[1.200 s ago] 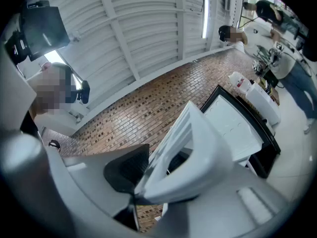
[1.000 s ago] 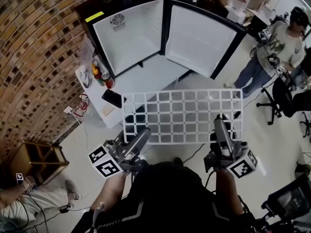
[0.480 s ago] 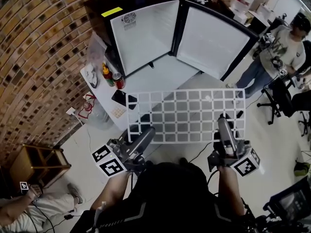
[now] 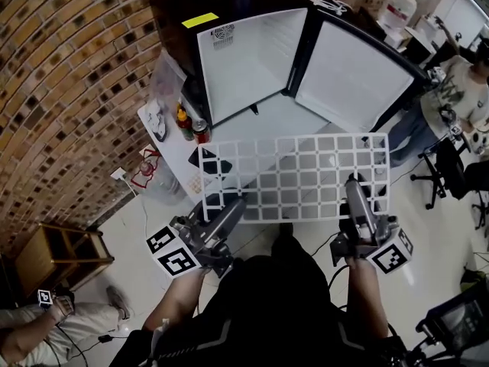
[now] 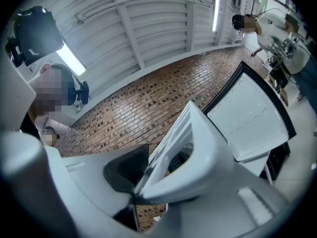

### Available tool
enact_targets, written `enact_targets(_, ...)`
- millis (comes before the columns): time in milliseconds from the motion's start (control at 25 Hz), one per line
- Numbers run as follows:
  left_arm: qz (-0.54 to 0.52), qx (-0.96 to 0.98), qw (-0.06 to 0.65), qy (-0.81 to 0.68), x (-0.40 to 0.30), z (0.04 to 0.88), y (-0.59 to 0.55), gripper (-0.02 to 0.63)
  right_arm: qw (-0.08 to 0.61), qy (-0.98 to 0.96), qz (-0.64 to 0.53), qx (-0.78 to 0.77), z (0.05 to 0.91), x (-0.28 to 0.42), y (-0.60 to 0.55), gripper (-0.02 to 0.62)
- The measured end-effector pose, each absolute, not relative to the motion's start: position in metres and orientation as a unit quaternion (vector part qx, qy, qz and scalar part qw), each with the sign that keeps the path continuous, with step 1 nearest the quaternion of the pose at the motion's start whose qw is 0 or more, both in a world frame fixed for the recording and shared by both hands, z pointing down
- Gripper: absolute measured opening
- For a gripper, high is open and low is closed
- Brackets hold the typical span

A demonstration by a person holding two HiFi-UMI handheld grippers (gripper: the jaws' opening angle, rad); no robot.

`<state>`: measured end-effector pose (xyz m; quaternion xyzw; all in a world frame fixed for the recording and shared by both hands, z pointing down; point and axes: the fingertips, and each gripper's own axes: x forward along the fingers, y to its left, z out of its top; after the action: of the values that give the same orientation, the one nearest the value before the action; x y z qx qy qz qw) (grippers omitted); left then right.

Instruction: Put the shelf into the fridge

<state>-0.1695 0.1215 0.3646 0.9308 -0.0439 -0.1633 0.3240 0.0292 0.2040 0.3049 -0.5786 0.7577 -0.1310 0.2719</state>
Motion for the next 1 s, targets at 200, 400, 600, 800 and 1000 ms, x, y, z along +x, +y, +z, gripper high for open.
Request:
enact_targets(200,-0.167,0.927,0.329,-0.075,-0.159,0.369,0.097,0.121,0.268,0.773,-0.144,-0.557,0.310,0.044,0.166,0.126)
enact_targets(400,-0.171,0.922,0.328,-0.112,-0.138,0.368,0.073,0.120,0.268,0.785,-0.163,-0.534,0.313,0.073,0.128,0.126)
enact_targets(600,-0.164,0.923,0.321,-0.137,-0.105,0.363,0.051,0.120,0.279,0.790,-0.182,-0.515,0.316,0.109,0.097,0.126)
enact_targets(800,-0.164,0.917,0.325,-0.162,-0.079,0.363,0.041,0.118,0.279,0.800,-0.192,-0.496,0.317,0.137,0.077,0.126)
enact_targets(1000,-0.164,0.918,0.316,-0.177,-0.061,0.354,0.033,0.118,0.283,0.808,-0.198,-0.477,0.313,0.156,0.063,0.126)
